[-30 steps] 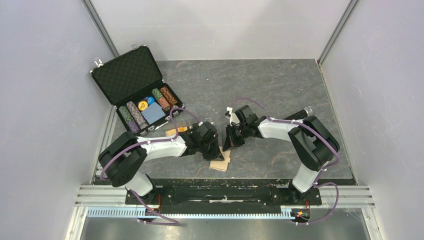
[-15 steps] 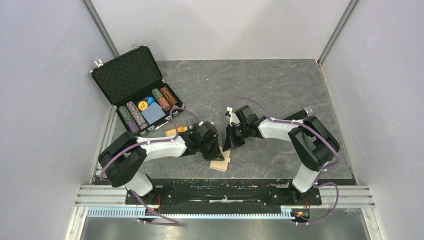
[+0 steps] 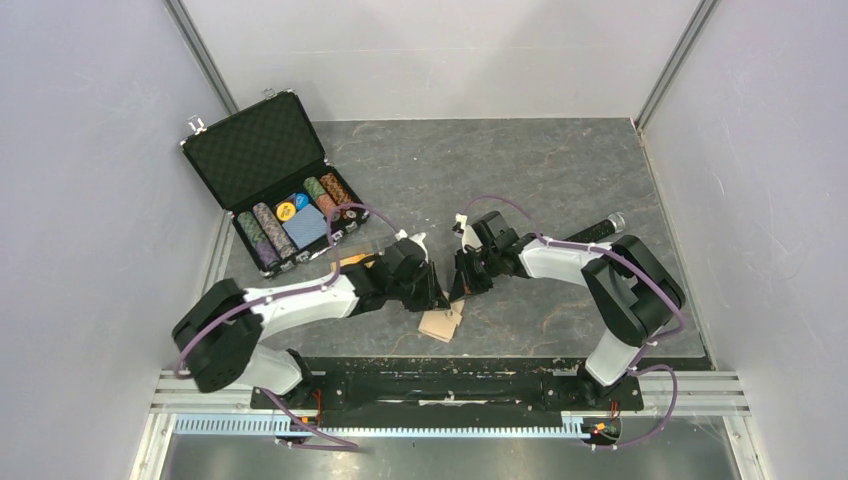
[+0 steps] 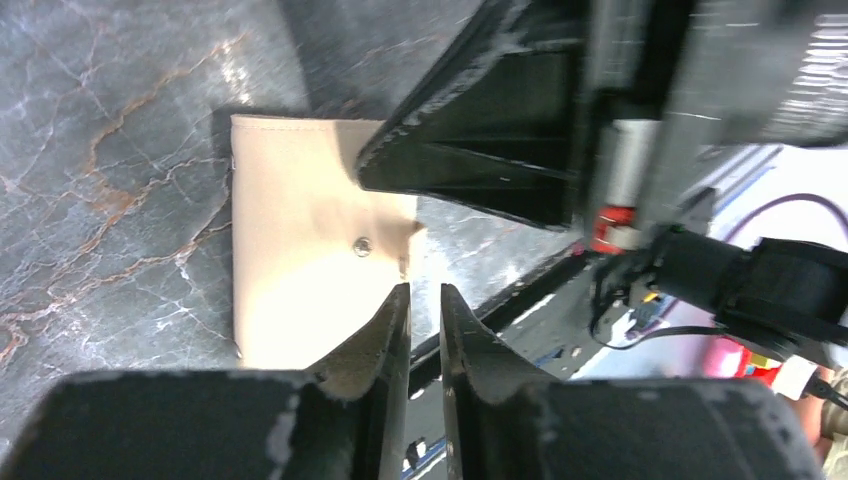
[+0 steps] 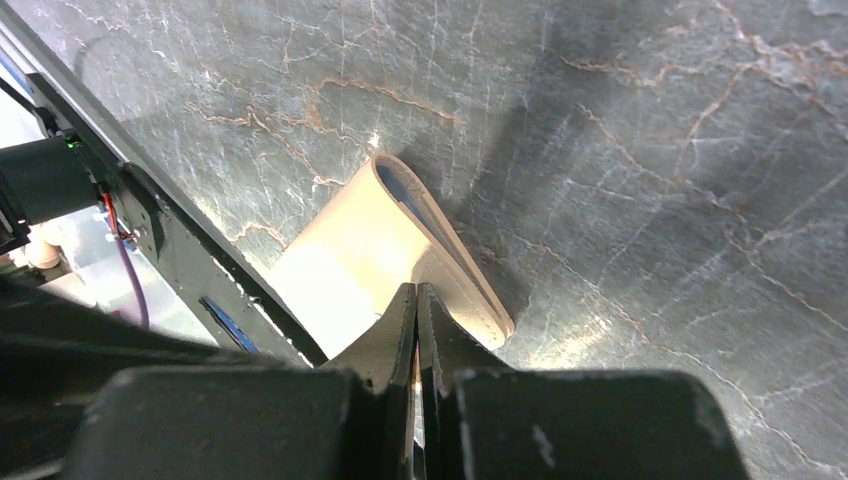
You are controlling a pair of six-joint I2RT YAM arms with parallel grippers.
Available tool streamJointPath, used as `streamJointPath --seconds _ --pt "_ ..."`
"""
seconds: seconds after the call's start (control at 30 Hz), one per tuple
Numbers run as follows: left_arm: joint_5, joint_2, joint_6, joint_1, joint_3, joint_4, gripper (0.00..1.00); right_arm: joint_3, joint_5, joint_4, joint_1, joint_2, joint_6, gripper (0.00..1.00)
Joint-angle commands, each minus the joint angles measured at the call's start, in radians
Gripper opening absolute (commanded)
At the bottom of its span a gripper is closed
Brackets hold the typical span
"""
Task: Put the credit cards into the card holder
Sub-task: Close the card holder at the center of the board.
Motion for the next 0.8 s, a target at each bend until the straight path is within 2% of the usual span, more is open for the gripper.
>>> streamJointPath --seconds 0.0,0.07,0.13,0.27,0.3,0.4,0.43,0.57,0.77 --pt "-0.064 -0.146 0.049 0.005 -0.051 0.097 0.24 -0.021 0.084 -0.047 -0.002 -0.035 -0.041 0.00" --pt "-0.070 -0.167 0.037 0.013 -0.066 0.099 0.18 -0.022 0.084 -0.048 -0.002 -0.037 -0.041 0.00" --pt "-0.058 -0.157 0.032 0.018 -0.074 0.099 0.05 -0.024 0.081 -0.045 -0.003 -0.032 -0.040 0.00" --pt "-0.007 -0.102 0.029 0.019 -0.068 0.104 0.02 -0.025 0.079 -0.045 -0.003 -0.030 -0.040 0.00" --pt "0.016 -0.091 0.027 0.018 -0.069 0.121 0.06 -0.025 0.081 -0.045 -0.002 -0.030 -0.040 0.00" --pt "0.071 -0.067 0.025 0.019 -0.074 0.181 0.34 -0.025 0.079 -0.044 -0.002 -0.026 -0.040 0.00" --pt "0.083 -0.061 0.024 0.019 -0.075 0.193 0.37 -0.025 0.078 -0.044 -0.003 -0.024 -0.040 0.00" --pt "0.114 -0.022 0.027 0.019 -0.068 0.210 0.38 -0.027 0.078 -0.045 -0.002 -0.023 -0.040 0.00" --pt "0.118 0.029 0.029 0.019 -0.059 0.220 0.26 -0.030 0.076 -0.045 -0.002 -0.022 -0.041 0.00"
